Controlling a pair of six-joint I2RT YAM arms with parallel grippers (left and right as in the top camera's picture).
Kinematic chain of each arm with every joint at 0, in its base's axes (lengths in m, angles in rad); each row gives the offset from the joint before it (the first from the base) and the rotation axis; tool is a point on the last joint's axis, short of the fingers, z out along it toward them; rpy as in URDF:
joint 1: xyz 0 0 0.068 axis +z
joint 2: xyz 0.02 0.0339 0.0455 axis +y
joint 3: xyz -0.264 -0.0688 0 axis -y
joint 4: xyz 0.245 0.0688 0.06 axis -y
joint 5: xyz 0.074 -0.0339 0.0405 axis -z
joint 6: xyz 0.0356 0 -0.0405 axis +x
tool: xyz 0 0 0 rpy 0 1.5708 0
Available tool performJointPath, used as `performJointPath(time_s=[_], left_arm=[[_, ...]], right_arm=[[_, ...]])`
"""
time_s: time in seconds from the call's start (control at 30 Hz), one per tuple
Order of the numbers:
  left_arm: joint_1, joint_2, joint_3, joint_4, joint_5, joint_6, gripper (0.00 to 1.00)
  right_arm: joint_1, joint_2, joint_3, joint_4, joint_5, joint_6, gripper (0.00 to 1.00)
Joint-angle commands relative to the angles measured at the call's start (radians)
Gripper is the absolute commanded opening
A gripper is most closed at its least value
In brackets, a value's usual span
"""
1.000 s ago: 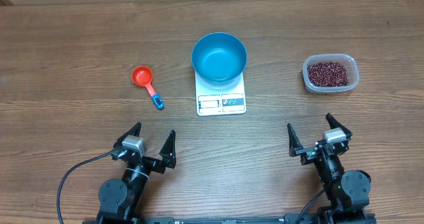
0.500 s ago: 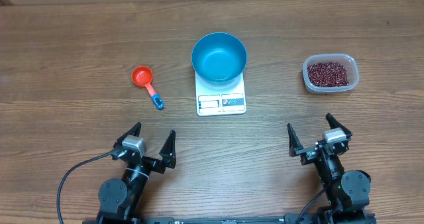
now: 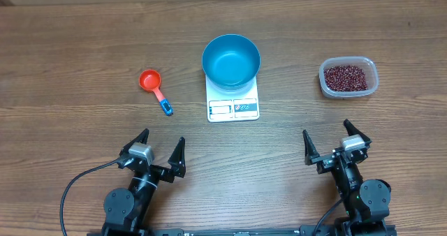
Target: Scoop item into bowl and weigh 150g on scale
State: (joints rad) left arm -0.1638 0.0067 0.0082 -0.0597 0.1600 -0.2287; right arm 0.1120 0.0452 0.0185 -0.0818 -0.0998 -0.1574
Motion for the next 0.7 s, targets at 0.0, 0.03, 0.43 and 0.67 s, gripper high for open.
performJointPath(time_s=[0.0, 0.03, 0.43, 0.67], left_arm=[[0.0, 0.0, -0.003, -0.003, -0.014, 0.024, 1.0], [0.0, 0.0, -0.003, -0.003, -0.014, 0.023, 1.0], [0.0, 0.0, -0.003, -0.003, -0.006, -0.014, 1.0], [0.0, 0.0, 0.005, 0.0, 0.057, 0.016, 0.99]], right_arm=[[-0.002, 0.001, -0.01, 0.006, 0.008, 0.001, 1.0], [-0.002, 0.001, -0.01, 0.006, 0.008, 0.001, 1.0], [-0.002, 0.001, -0.01, 0.006, 0.008, 0.001, 1.0], [-0.002, 0.001, -0.01, 0.006, 0.008, 0.001, 1.0]])
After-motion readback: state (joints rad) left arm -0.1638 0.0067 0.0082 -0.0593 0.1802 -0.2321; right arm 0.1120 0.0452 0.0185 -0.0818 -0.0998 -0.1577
